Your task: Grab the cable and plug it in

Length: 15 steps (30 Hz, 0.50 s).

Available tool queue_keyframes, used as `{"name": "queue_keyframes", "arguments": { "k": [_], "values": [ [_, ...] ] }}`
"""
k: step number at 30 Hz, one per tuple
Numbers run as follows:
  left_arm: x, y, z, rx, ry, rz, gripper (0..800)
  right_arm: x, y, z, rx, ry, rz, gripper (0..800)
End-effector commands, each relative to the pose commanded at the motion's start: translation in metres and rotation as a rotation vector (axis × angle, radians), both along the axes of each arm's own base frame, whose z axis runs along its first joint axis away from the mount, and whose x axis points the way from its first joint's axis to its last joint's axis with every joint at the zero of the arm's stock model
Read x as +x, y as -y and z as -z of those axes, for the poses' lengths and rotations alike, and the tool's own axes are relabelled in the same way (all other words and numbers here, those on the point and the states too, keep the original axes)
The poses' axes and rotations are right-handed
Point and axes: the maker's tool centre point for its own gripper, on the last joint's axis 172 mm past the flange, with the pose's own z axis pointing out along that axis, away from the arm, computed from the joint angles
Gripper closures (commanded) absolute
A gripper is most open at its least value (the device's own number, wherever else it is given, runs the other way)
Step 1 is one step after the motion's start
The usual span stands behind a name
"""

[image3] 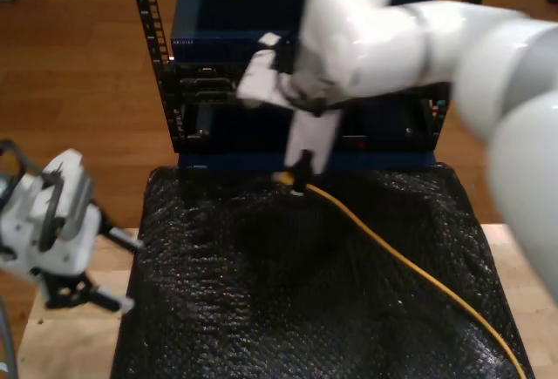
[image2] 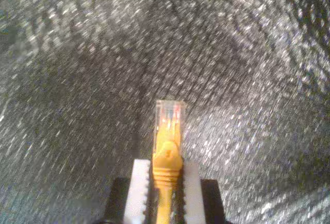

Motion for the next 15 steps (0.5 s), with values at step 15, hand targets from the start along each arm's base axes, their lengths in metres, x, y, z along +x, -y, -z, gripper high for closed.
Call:
{"name": "queue_keyframes", "arguments": {
  "k": [15],
  "values": [
    [0.056,0.102,-0.047,-0.242,-0.046,0.016,0,-0.058,0.053,-0.050,0.149,0.000,-0.037,794]
  ]
}}
